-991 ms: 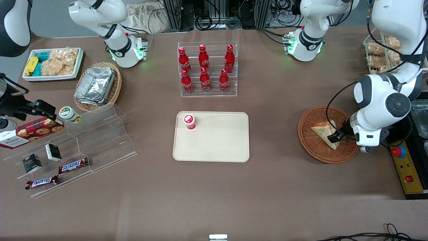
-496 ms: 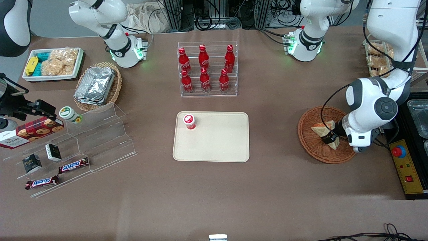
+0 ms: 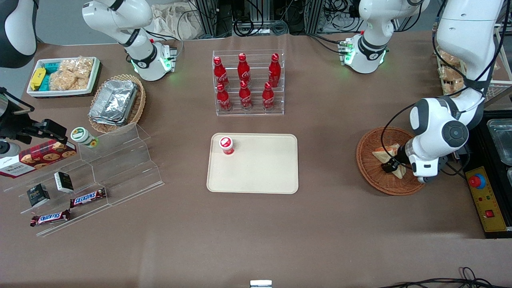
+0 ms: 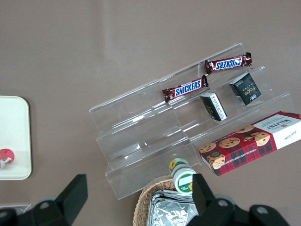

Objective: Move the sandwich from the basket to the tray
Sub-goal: 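Lower the left gripper and close it on the wrapped sandwich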

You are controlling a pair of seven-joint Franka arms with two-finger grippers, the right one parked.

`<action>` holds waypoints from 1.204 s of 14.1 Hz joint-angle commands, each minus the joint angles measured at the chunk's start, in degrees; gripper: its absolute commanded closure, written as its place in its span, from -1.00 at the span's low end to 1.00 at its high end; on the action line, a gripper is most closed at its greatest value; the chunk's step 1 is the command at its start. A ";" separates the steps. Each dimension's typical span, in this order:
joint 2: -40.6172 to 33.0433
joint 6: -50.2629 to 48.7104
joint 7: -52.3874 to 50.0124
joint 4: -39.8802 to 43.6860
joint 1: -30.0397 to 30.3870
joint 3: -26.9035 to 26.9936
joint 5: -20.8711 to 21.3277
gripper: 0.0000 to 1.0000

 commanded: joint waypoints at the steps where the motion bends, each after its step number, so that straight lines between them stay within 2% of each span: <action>1: 0.12 0.98 -1.46 -0.53 0.16 -0.19 1.14 -1.00; 2: 0.03 0.98 -1.46 -0.53 0.08 -0.19 1.14 -1.00; 3: 0.12 0.98 -1.37 -0.18 0.07 -0.19 1.14 -0.69; 4: -0.23 0.71 -0.85 -0.09 0.07 -0.19 1.14 0.77; 5: -0.41 -0.25 -0.67 0.26 0.34 -0.27 1.05 1.00; 8: -0.23 -1.04 -0.67 2.80 -0.01 -0.27 1.14 1.00; 12: -0.50 -17.88 -0.32 15.52 -0.28 -0.62 2.98 1.00; 15: -0.58 -29.57 1.34 26.68 -0.45 -2.20 2.81 1.00; 17: -0.32 -33.38 3.64 32.93 -0.63 -3.87 2.11 1.00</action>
